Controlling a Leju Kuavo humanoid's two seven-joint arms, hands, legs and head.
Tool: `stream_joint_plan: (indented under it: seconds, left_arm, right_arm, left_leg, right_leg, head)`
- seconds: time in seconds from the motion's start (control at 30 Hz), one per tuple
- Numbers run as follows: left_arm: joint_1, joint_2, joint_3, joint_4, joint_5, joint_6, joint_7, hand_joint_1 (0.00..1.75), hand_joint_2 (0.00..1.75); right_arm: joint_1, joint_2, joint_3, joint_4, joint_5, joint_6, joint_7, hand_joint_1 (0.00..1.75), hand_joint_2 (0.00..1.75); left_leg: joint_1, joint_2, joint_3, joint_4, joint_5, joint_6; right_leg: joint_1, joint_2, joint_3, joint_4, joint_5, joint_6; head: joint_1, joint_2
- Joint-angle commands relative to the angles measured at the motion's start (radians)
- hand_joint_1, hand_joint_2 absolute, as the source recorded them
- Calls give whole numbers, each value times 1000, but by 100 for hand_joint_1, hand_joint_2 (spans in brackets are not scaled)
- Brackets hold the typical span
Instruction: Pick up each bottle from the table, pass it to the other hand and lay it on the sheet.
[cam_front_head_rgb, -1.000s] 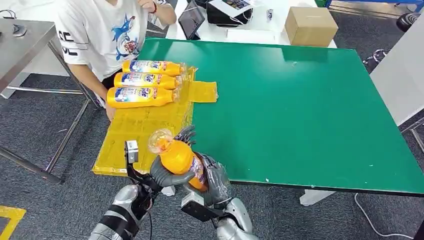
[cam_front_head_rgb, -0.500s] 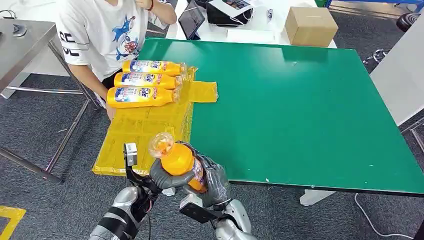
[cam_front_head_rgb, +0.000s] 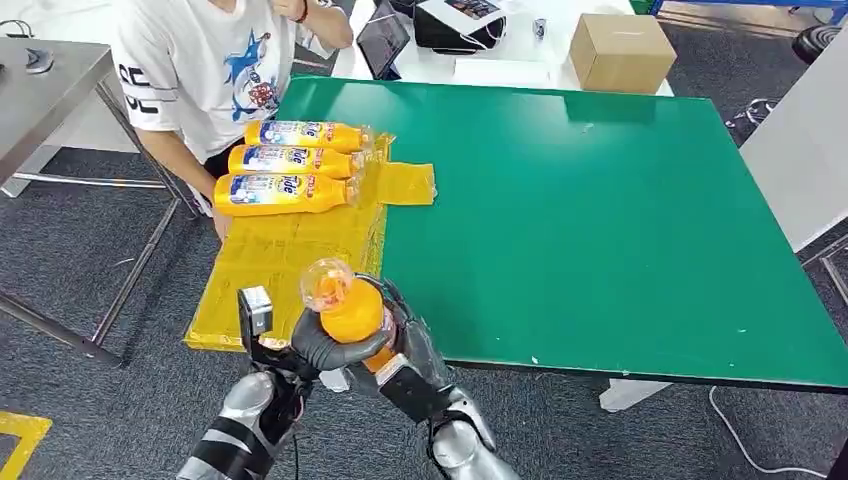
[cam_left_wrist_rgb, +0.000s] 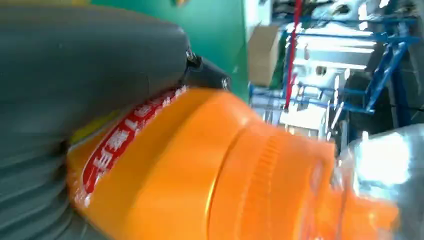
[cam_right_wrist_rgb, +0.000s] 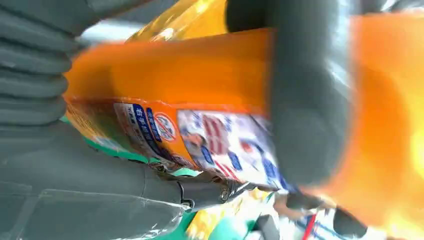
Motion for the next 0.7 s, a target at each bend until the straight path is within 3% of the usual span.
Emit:
stream_joint_plan:
  seconds: [0.03,0.27,0.33,0.5,0.67,0.7]
  left_arm:
    - [-94,-15,111,14,-176,199,-59,175,175]
    - [-143,-24,166,41,-268,295,-63,175,175]
    - [-157,-29,178,44,-333,388,-88,175,175]
    - [-233,20,133,117,-774,733,-107,175,175]
    - [-339,60,84,337,-1090,860,-61,175,175]
    - [-383,89,26,445,-1231,848,-6,175,175]
  right_arm:
    - [25,-43,-33,-223,-65,50,-6,0,0]
    - [52,-39,-33,-326,-71,-11,-14,0,0]
    - [58,-37,-30,-356,-77,-36,-31,0,0]
    - [56,-59,11,-499,-78,-173,-31,0,0]
    - [44,-71,28,-585,-99,-235,-31,0,0]
    - [44,-78,32,-619,-103,-259,-31,0,0]
  left_leg:
    - [1,-1,3,0,-1,-1]
    - [1,-1,2,0,-1,-1]
    - [1,-2,3,0,-2,-1]
    - [2,-2,3,1,-2,-2]
    - [1,-3,2,0,0,-1]
    - [1,-2,2,0,0,-1]
  right_leg:
    - [1,0,3,0,-1,-2]
    - [1,-1,2,0,-1,-1]
    - [1,-1,4,0,-2,-1]
    - [1,-1,4,1,-2,-2]
    - [1,-2,2,0,-1,-1]
    - [1,-1,2,0,0,-1]
  head:
    - [0,0]
    - [0,0]
    - [0,0]
    - [0,0]
    - [0,0]
    - [0,0]
